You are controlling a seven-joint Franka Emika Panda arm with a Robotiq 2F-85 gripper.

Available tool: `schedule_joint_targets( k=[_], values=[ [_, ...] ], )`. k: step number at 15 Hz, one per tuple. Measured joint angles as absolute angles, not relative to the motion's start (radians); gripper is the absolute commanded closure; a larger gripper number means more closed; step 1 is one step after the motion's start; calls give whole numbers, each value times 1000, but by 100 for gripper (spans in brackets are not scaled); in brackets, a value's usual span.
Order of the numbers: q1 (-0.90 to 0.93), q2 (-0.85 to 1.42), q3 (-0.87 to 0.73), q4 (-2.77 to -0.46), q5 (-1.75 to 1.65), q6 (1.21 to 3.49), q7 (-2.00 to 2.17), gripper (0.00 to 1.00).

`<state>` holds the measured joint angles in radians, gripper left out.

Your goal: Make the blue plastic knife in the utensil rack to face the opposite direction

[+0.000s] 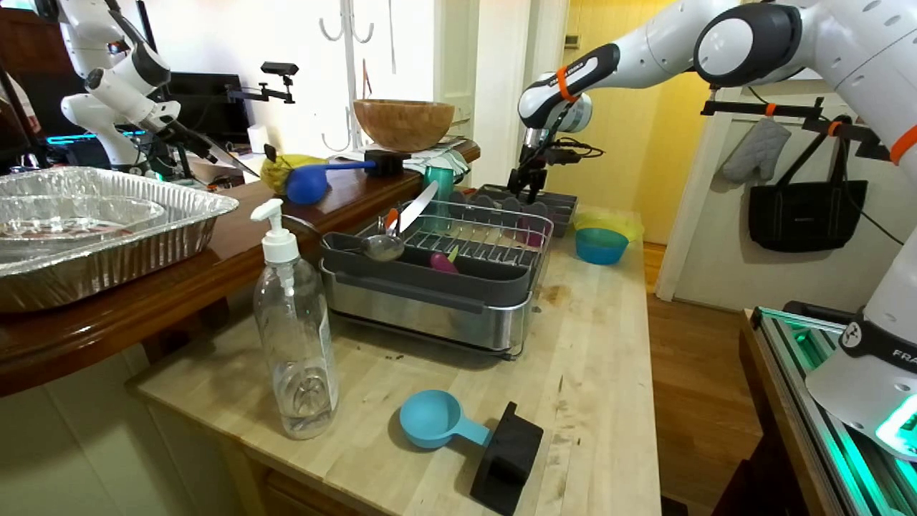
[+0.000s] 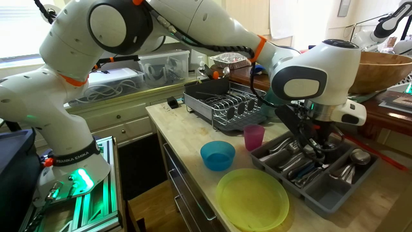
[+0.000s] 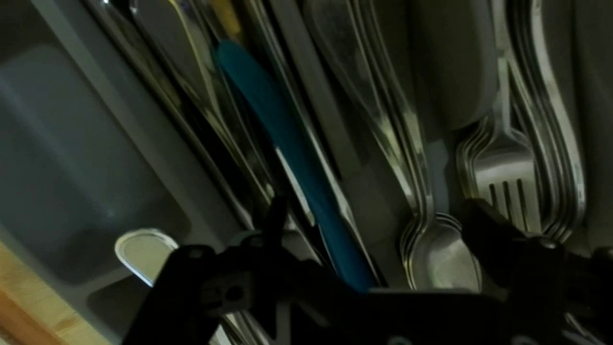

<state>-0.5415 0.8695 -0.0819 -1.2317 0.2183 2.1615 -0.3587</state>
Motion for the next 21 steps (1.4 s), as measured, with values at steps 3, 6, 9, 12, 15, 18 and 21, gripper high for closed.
schedule_joint_targets(
  k=[3,6,9,12,15,18,21],
  values=[
    [-545,872,-80,-1232,218,2162,-361,10],
    [-547,875,-78,-1232,218,2162,-362,7],
    [-549,875,-72,-1232,219,2160,-363,6],
    [-550,875,-70,-1232,219,2155,-366,7],
    [-550,875,-70,-1232,219,2149,-368,8],
    [-550,874,-70,-1231,219,2137,-371,24],
    [-553,874,-70,-1229,219,2129,-374,34]
  ],
)
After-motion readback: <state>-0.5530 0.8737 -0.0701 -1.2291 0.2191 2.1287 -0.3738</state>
